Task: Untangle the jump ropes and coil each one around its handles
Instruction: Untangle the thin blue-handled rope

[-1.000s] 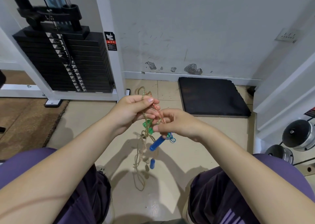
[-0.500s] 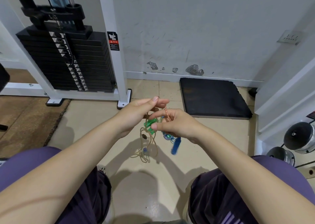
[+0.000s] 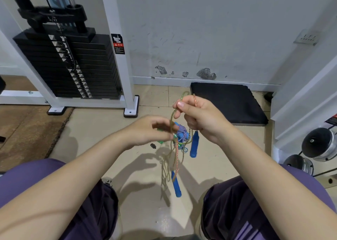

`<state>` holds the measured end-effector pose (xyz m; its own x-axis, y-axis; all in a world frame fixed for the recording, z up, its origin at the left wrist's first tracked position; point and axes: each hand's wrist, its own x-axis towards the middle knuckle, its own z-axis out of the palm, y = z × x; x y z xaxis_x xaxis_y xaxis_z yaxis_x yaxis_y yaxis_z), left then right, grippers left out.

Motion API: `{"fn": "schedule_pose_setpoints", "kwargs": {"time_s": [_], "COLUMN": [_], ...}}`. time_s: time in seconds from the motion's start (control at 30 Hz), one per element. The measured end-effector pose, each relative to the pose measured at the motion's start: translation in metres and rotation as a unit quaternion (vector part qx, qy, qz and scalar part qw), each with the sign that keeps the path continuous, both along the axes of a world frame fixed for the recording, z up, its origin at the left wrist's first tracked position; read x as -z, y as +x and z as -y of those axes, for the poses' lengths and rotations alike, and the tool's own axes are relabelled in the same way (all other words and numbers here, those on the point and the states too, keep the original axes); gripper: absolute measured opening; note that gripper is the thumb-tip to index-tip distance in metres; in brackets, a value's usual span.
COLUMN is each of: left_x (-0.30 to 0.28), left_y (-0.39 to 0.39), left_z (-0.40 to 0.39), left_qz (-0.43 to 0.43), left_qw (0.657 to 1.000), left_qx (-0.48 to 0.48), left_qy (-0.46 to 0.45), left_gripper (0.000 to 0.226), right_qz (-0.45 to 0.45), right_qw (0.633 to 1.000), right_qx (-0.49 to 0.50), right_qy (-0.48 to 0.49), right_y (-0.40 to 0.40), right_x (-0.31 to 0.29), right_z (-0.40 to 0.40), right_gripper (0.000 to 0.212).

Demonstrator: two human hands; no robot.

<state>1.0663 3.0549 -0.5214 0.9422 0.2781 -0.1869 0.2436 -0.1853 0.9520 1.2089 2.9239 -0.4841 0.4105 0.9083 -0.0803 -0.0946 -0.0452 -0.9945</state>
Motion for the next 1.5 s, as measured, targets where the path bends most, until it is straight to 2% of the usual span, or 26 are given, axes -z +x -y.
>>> {"fn": "schedule_pose_setpoints", "kwargs": {"time_s": [0.1,0.17,0.3,0.4,0.5,0.6,0.7,0.8,0.87,0.93,1.0,1.07,1.13,1.2,1.27,1.37,1.5], "left_x": [0.013,0.014,0.001,-0.007,-0.012,-0.014,-0.015,-0.017,-0.017,-0.015,-0.01,-0.003,0.002,0.004,0.001,-0.005,-0.007], "left_y": [0.001,0.004,0.005,0.003,0.002,0.002,0.002,0.001,0.001,-0.001,-0.003,-0.004,-0.004,-0.003,-0.003,-0.003,-0.003], "left_z": [0.003,0.001,-0.001,-0.005,-0.006,-0.004,-0.003,-0.006,-0.009,-0.012,-0.012,-0.009,-0.005,-0.005,-0.007,-0.011,-0.011], "left_qz": [-0.037,-0.051,0.001,0.047,0.074,0.097,0.108,0.114,0.105,0.059,-0.013,-0.068,-0.087,-0.086,-0.086,-0.081,-0.086], "left_qw": [0.993,0.992,0.996,0.99,0.984,0.979,0.974,0.97,0.97,0.983,0.997,0.997,0.993,0.992,0.994,0.996,0.995], "left_qx": [0.03,0.001,-0.08,-0.13,-0.153,-0.155,-0.152,-0.169,-0.183,-0.156,-0.078,0.024,0.085,0.086,0.059,0.031,0.055], "left_qy": [0.107,0.117,0.042,-0.019,-0.058,-0.096,-0.128,-0.13,-0.117,-0.077,-0.019,0.011,0.012,0.016,0.028,0.028,0.005], "left_gripper": [0.013,0.015,0.014,0.017,0.014,0.013,0.014,0.014,0.016,0.027,0.034,0.028,0.019,0.016,0.02,0.042,0.059], "right_qz": [0.016,0.034,0.088,0.15,0.207,0.225,0.232,0.261,0.235,0.186,0.151,0.099,0.061,0.051,0.072,0.149,0.165], "right_qw": [1.0,0.999,0.991,0.977,0.96,0.954,0.949,0.936,0.947,0.967,0.98,0.991,0.994,0.994,0.991,0.978,0.976], "right_qx": [0.002,0.017,0.052,0.023,-0.02,-0.059,-0.076,-0.07,-0.059,-0.032,-0.007,0.015,0.041,0.068,0.089,0.102,0.098], "right_qy": [-0.002,-0.012,-0.083,-0.149,-0.188,-0.189,-0.2,-0.228,-0.212,-0.172,-0.126,-0.091,-0.079,-0.073,-0.075,-0.109,-0.102], "right_y": [0.001,0.003,0.008,0.007,-0.001,-0.011,-0.014,-0.013,-0.014,-0.013,-0.01,-0.004,0.001,0.007,0.014,0.019,0.019], "right_x": [-0.001,0.001,0.004,0.009,0.017,0.027,0.033,0.03,0.02,0.011,0.005,0.005,0.004,0.003,0.001,-0.003,-0.007], "right_z": [0.002,0.003,0.004,0.006,0.005,0.0,-0.004,-0.006,-0.003,0.0,0.0,-0.001,0.0,0.002,0.005,0.013,0.017], "right_gripper": [0.009,0.013,0.025,0.036,0.036,0.032,0.017,0.028,0.03,0.028,0.023,0.02,0.023,0.028,0.024,0.02,0.005]}}
